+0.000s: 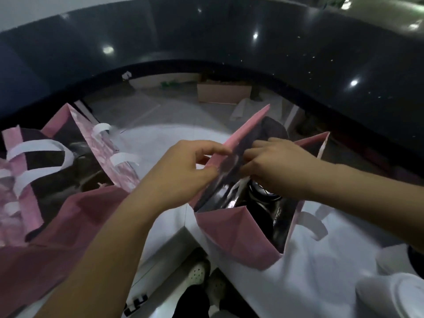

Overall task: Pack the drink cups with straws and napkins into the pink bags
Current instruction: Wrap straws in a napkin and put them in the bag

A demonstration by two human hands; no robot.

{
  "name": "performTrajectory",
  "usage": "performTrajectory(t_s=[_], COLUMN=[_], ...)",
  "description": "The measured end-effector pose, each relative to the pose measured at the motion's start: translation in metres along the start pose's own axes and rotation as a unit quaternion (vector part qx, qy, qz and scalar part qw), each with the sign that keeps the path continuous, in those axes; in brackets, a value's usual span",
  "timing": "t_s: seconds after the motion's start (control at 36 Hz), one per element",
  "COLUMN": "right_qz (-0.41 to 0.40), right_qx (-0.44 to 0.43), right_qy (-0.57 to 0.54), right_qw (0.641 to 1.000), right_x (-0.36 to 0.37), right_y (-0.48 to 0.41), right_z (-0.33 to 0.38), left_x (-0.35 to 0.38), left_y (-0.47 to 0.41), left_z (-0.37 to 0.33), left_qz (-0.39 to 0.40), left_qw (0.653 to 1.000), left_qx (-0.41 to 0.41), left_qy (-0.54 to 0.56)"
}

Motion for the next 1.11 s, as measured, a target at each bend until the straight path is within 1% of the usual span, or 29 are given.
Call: performTrajectory(t_s=[0.14, 0.28, 0.36, 0.47, 0.5, 0.56, 0.61, 0.64, 0.69, 0.72, 0.78, 0.83, 0.86, 0.89, 0.92, 0.94, 1.06, 1.11], right_qz=[0.071, 0.092, 0.092, 0.041, 0.016, -0.063, -0.144, -0.177, -0.255, -0.294, -0.341, -0.349, -0.344, -0.339, -0.338, -0.343, -0.359, -0.367], right_qx=[0.000, 0.017, 0.056, 0.093, 0.105, 0.143, 0.200, 0.235, 0.290, 0.321, 0.387, 0.416, 0.418, 0.414, 0.406, 0.390, 0.331, 0.327], right_qy=[0.047, 0.087, 0.057, 0.000, -0.017, -0.074, -0.137, -0.171, -0.245, -0.289, -0.398, -0.512, -0.558, -0.588, -0.604, -0.611, -0.607, -0.607], right_qw=[0.996, 0.992, 0.993, 0.995, 0.994, 0.985, 0.959, 0.940, 0.889, 0.853, 0.759, 0.665, 0.629, 0.606, 0.597, 0.597, 0.627, 0.625], right_x=[0.015, 0.018, 0.005, -0.024, -0.032, -0.043, -0.047, -0.046, -0.040, -0.034, -0.017, 0.007, 0.019, 0.031, 0.041, 0.049, 0.077, 0.091], right_y=[-0.018, -0.026, -0.018, 0.004, 0.011, 0.025, 0.040, 0.047, 0.061, 0.068, 0.081, 0.091, 0.095, 0.099, 0.102, 0.105, 0.119, 0.128], right_z=[0.008, 0.013, 0.011, 0.007, 0.006, 0.001, -0.009, -0.015, -0.026, -0.031, -0.039, -0.039, -0.037, -0.032, -0.027, -0.021, 0.002, 0.012], left_x=[-0.008, -0.012, -0.015, -0.017, -0.017, -0.016, -0.015, -0.015, -0.013, -0.012, -0.011, -0.011, -0.010, -0.010, -0.009, -0.009, -0.008, -0.004], left_y=[-0.003, -0.003, -0.004, -0.004, -0.005, -0.007, -0.010, -0.013, -0.019, -0.021, -0.027, -0.033, -0.035, -0.037, -0.038, -0.039, -0.034, -0.026], left_z=[0.011, 0.017, 0.020, 0.018, 0.017, 0.015, 0.012, 0.011, 0.008, 0.006, 0.002, -0.002, -0.003, -0.005, -0.006, -0.007, -0.005, -0.001], left_qz=[0.004, -0.003, -0.008, -0.007, -0.006, -0.004, -0.006, -0.008, -0.014, -0.018, -0.023, -0.024, -0.022, -0.020, -0.021, -0.022, -0.038, -0.049], left_qw=[1.000, 1.000, 1.000, 0.999, 0.999, 0.999, 0.999, 0.999, 0.999, 0.999, 0.999, 0.999, 0.998, 0.998, 0.998, 0.998, 0.998, 0.998], left_qx=[0.004, 0.010, 0.014, 0.031, 0.036, 0.041, 0.038, 0.036, 0.036, 0.036, 0.035, 0.036, 0.037, 0.037, 0.035, 0.032, 0.018, 0.017], left_qy=[0.023, 0.026, 0.015, 0.034, 0.035, 0.027, 0.024, 0.021, 0.006, -0.001, -0.016, -0.029, -0.037, -0.043, -0.047, -0.049, -0.042, -0.042])
Point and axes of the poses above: each hand's wrist, its own y-axis away from the middle knuckle, its own x-axis out of the palm, z = x × y, the point moved 2 cm from there along -y, towards the middle knuckle, and after that the axes turned 6 degrees about -y, right-handed, at the moved point
